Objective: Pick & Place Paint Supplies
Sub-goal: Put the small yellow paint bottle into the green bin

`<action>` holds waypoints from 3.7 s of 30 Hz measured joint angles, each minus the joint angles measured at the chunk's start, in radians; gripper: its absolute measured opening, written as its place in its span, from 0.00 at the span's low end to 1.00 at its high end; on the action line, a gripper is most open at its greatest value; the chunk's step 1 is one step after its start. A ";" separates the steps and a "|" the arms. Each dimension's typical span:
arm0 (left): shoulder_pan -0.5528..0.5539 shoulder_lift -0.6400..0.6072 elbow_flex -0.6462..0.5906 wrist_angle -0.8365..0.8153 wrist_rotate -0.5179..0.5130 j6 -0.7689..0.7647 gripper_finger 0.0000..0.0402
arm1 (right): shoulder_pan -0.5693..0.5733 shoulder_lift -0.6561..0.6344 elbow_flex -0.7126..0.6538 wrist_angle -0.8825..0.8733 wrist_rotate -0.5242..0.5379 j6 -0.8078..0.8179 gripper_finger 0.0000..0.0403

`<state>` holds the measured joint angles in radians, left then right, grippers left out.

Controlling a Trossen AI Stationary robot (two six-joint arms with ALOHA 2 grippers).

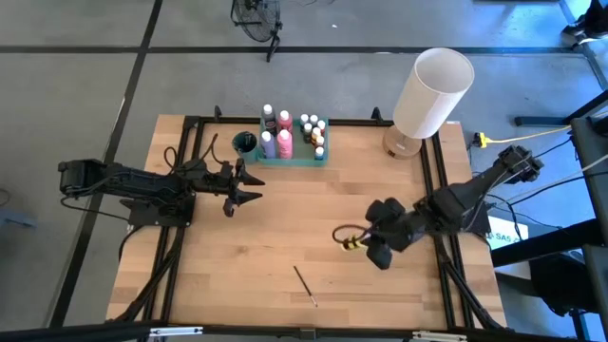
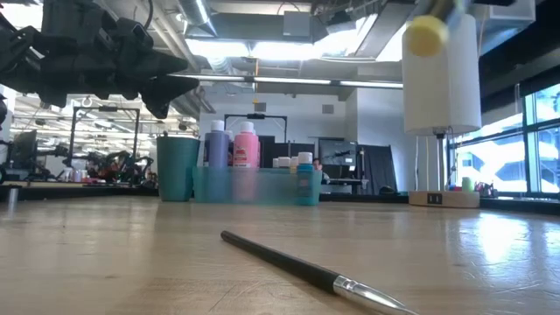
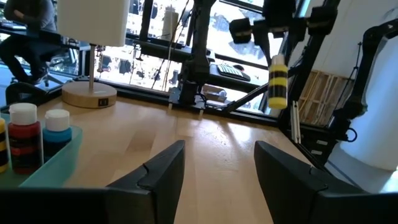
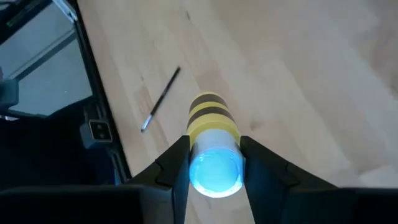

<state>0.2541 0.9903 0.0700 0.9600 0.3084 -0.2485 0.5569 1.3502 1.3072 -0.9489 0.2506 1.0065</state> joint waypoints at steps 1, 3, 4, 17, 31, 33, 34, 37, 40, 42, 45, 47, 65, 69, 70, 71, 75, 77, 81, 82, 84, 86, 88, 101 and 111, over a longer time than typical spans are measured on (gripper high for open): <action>0.000 0.000 0.000 0.000 0.000 0.000 0.47 | -0.017 0.000 0.015 -0.007 -0.003 -0.024 0.30; 0.000 0.000 0.000 0.000 0.000 0.000 0.47 | -0.057 0.000 0.039 -0.016 -0.014 -0.070 0.30; 0.000 0.000 0.000 0.000 0.000 0.000 0.47 | -0.077 0.000 0.049 -0.024 -0.015 -0.094 0.30; 0.000 0.000 0.000 0.000 0.000 0.035 0.47 | -0.314 0.058 0.240 -0.066 -0.114 -0.413 0.30; 0.001 0.000 0.000 0.000 0.000 0.034 0.47 | -0.553 0.393 0.689 -0.354 -0.240 -0.630 0.30; 0.001 0.000 0.000 0.000 0.000 0.035 0.47 | -0.590 0.434 0.728 -0.385 -0.262 -0.648 0.30; 0.001 0.000 0.000 0.000 0.000 0.035 0.47 | -0.608 0.452 0.743 -0.398 -0.269 -0.656 0.30; 0.001 0.000 0.000 0.000 0.000 0.035 0.47 | -0.660 0.494 0.766 -0.407 -0.281 -0.681 0.30; 0.001 0.000 0.000 0.000 0.000 0.034 0.47 | -0.711 0.520 0.767 -0.404 -0.281 -0.683 0.30; 0.001 0.000 0.000 0.000 0.000 0.034 0.47 | -0.740 0.537 0.767 -0.399 -0.281 -0.693 0.30; 0.001 0.000 0.000 0.000 0.000 0.034 0.47 | -0.770 0.553 0.767 -0.364 -0.280 -0.703 0.30; 0.000 0.000 0.000 0.000 0.000 0.034 0.47 | -0.781 0.564 0.767 -0.321 -0.281 -0.710 0.30; 0.003 0.000 0.000 0.000 0.000 0.034 0.47 | -0.872 0.649 0.767 -0.205 -0.277 -0.757 0.30; 0.003 0.000 0.000 0.000 0.000 0.034 0.47 | -0.874 0.681 0.767 -0.208 -0.278 -0.766 0.30; 0.003 0.000 0.000 0.000 0.000 0.034 0.47 | -0.875 0.685 0.767 -0.207 -0.279 -0.769 0.30; 0.003 0.000 0.000 0.000 0.000 0.034 0.47 | -0.877 0.687 0.767 -0.208 -0.282 -0.769 0.30; 0.003 0.000 0.000 0.007 0.000 0.034 0.47 | -0.888 0.700 0.767 -0.218 -0.270 -0.771 0.30; 0.003 0.000 0.000 0.008 -0.002 0.032 0.47 | -0.888 0.699 0.767 -0.219 -0.269 -0.772 0.30; 0.003 0.000 0.000 0.015 0.004 0.041 0.47 | -0.874 0.698 0.767 -0.240 -0.276 -0.772 0.30; 0.003 0.000 0.000 0.021 0.009 0.046 0.47 | -0.869 0.698 0.767 -0.253 -0.278 -0.772 0.30; -0.003 0.000 0.000 0.040 0.011 0.046 0.47 | -0.850 0.698 0.767 -0.285 -0.284 -0.772 0.30; -0.015 0.000 0.000 0.061 0.011 0.015 0.47 | -0.821 0.698 0.767 -0.318 -0.281 -0.771 0.30; -0.032 0.000 0.000 0.086 0.013 -0.034 0.47 | -0.781 0.698 0.767 -0.333 -0.287 -0.763 0.30; -0.175 0.000 0.000 0.030 0.031 -0.107 0.47 | -0.495 0.698 0.764 -0.298 -0.304 -0.679 0.30; -0.372 0.031 0.032 -0.020 -0.278 0.155 0.47 | -0.403 0.697 0.756 -0.200 -0.280 -0.639 0.30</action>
<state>-0.1176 1.0214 0.1024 0.9395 0.0301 -0.0933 0.1541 2.0476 2.0628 -1.1491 -0.0291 0.3674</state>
